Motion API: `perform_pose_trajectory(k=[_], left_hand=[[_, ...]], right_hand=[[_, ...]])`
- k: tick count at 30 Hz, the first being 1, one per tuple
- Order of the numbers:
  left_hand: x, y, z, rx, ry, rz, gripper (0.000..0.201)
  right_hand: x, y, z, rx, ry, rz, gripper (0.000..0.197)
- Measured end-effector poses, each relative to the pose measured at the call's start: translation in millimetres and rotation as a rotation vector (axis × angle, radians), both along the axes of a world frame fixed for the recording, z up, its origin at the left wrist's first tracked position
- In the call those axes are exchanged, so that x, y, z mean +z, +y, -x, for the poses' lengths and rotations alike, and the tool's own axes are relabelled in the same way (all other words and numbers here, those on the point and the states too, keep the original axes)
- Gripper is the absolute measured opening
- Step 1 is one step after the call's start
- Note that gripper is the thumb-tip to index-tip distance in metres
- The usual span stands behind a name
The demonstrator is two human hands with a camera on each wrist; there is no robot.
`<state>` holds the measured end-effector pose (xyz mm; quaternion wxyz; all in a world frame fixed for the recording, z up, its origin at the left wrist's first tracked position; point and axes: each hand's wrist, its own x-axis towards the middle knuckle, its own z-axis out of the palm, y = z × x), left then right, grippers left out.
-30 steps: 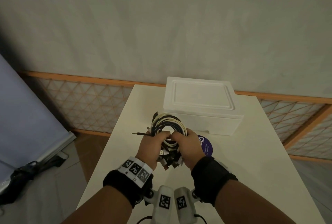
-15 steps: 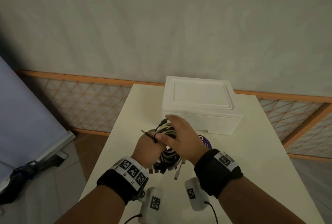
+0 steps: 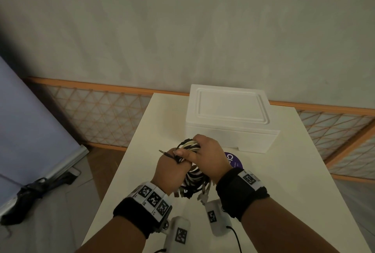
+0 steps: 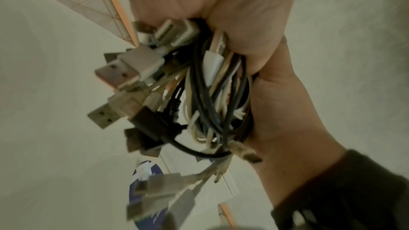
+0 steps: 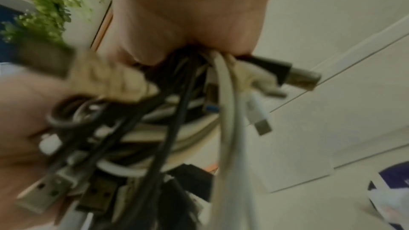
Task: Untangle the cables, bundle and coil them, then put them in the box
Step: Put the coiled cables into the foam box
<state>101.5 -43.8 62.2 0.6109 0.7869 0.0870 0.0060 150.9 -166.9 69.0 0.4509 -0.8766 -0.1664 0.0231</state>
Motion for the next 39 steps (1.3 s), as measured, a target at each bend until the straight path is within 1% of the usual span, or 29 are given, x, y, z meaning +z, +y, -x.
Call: perform_pose_trajectory(k=[1,2,4,5,6,7,9,11,13,14,15,17,19,20,22,23,24,25,26,27,28,29,31,32,34,35,37,38,39], left_hand=[[-0.3,1.1,-2.1,0.007,0.01,0.016,0.007],[0.2,2.1,-4.0,0.022,0.025,0.053,0.006],[-1.2,3.0,-6.7,0.068,0.063,0.221,0.024],[-2.3,3.4,-8.2,0.094,0.078,0.309,0.029],[-0.9,2.5,-8.1,0.101,0.087,0.382,0.03],[-1.5,1.9,-8.5,0.101,0.094,0.435,0.027],[-3.0,0.6,-9.2,0.119,0.108,0.485,0.018],[-4.8,-0.2,-9.8,0.139,0.122,0.498,0.013],[-6.5,-1.0,-10.7,0.146,0.132,0.507,0.019],[-8.1,-1.2,-11.3,0.155,0.141,0.507,0.023],[-9.6,-1.2,-11.6,0.162,0.147,0.513,0.022],[-13.7,0.4,-13.1,0.184,0.162,0.529,0.012],[-19.3,3.2,-15.6,0.201,0.179,0.533,0.015],[-20.7,4.6,-16.8,0.201,0.18,0.514,0.016],[-24.9,8.1,-17.8,0.215,0.187,0.441,0.016],[-26.4,10.4,-18.3,0.232,0.199,0.405,0.014],[-30.2,13.9,-19.3,0.256,0.218,0.365,0.01],[-33.8,18.0,-19.6,0.286,0.238,0.34,0.007],[-38.9,23.6,-20.0,0.321,0.26,0.327,0.014],[-45.0,30.5,-20.3,0.356,0.276,0.328,0.02],[-49.0,37.4,-19.6,0.382,0.286,0.331,0.023],[-52.0,43.8,-18.5,0.401,0.293,0.33,0.024],[-56.7,54.0,-15.5,0.417,0.3,0.331,0.027],[-58.5,58.3,-15.0,0.421,0.302,0.326,0.029],[-64.3,64.3,-14.2,0.436,0.307,0.317,0.028],[-66.1,65.9,-13.7,0.439,0.309,0.313,0.027],[-68.6,67.3,-12.3,0.449,0.309,0.313,0.024],[-69.6,68.1,-12.0,0.456,0.311,0.316,0.024],[-70.2,68.7,-11.9,0.46,0.315,0.32,0.022]], right_hand=[[-0.5,-2.4,-1.1,0.015,0.044,-0.061,0.061],[-1.3,-5.2,-1.8,0.027,0.095,-0.129,0.054],[-4.6,-10.4,-1.8,0.031,0.208,-0.255,0.047],[-5.9,-11.5,-1.3,0.021,0.257,-0.304,0.046],[-7.0,-11.4,0.1,0.006,0.291,-0.344,0.046],[-7.6,-9.9,2.1,-0.012,0.303,-0.371,0.046],[-10.1,-5.2,5.7,-0.07,0.283,-0.38,0.046],[-11.7,-0.5,8.4,-0.146,0.253,-0.346,0.041],[-13.0,2.2,7.8,-0.194,0.224,-0.301,0.036],[-13.3,2.7,6.3,-0.196,0.206,-0.275,0.035],[-13.0,3.3,4.8,-0.185,0.19,-0.244,0.036],[-15.0,5.5,-0.8,-0.157,0.177,-0.197,0.04],[-19.1,7.2,-7.9,-0.141,0.197,-0.186,0.041],[-22.0,7.6,-11.3,-0.119,0.214,-0.186,0.04],[-30.1,6.9,-17.1,-0.017,0.288,-0.18,0.044],[-34.6,5.4,-20.1,0.044,0.362,-0.201,0.048],[-39.8,1.9,-23.8,0.079,0.468,-0.268,0.052],[-46.9,-4.2,-29.4,0.058,0.601,-0.383,0.054],[-56.2,-12.0,-37.1,-0.032,0.738,-0.518,0.055],[-65.6,-20.9,-46.1,-0.169,0.844,-0.644,0.056],[-75.0,-30.6,-55.5,-0.325,0.896,-0.75,0.058],[-84.3,-39.6,-65.2,-0.463,0.91,-0.84,0.06],[-98.3,-53.3,-83.6,-0.642,0.881,-0.953,0.064],[-102.7,-56.6,-92.1,-0.682,0.863,-0.954,0.069],[-108.4,-57.4,-103.2,-0.676,0.867,-0.894,0.073],[-109.9,-56.6,-105.8,-0.663,0.873,-0.887,0.069],[-111.9,-56.4,-106.5,-0.669,0.878,-0.965,0.048],[-112.5,-57.0,-104.6,-0.678,0.888,-0.99,0.042],[-113.4,-58.3,-100.1,-0.667,0.893,-0.987,0.047]])
